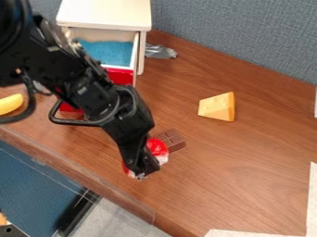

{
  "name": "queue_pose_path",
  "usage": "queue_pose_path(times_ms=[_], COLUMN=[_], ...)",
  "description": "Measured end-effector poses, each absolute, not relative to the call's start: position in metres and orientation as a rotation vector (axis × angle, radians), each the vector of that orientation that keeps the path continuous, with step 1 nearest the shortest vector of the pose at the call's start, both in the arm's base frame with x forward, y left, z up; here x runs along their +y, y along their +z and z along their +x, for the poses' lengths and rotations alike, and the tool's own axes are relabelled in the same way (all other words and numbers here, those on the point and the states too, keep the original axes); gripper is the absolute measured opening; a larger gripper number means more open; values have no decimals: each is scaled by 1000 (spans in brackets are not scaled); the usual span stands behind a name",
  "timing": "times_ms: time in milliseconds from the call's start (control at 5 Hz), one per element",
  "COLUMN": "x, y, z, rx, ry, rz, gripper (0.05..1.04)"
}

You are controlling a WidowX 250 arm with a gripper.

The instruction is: Move the red object to the lower middle of the table

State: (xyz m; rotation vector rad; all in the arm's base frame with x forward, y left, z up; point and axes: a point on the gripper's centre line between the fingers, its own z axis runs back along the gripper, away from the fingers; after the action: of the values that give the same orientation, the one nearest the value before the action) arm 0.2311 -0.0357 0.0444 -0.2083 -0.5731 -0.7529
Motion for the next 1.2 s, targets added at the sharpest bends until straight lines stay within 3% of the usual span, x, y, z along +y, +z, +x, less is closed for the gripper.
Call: queue_pose_path(times_ms=[400, 600, 800, 1000, 1200], x=[-41, -40, -37, -35, -32], y=[17, 11, 7, 6, 11], z=[234, 236, 235, 233, 227], rx=[-576, -584, -578, -578, -580], ry=[-778, -800, -809, -811, -806], rz=[-304, -310, -297, -296, -320], gripper=[575, 629, 857, 1007, 1003])
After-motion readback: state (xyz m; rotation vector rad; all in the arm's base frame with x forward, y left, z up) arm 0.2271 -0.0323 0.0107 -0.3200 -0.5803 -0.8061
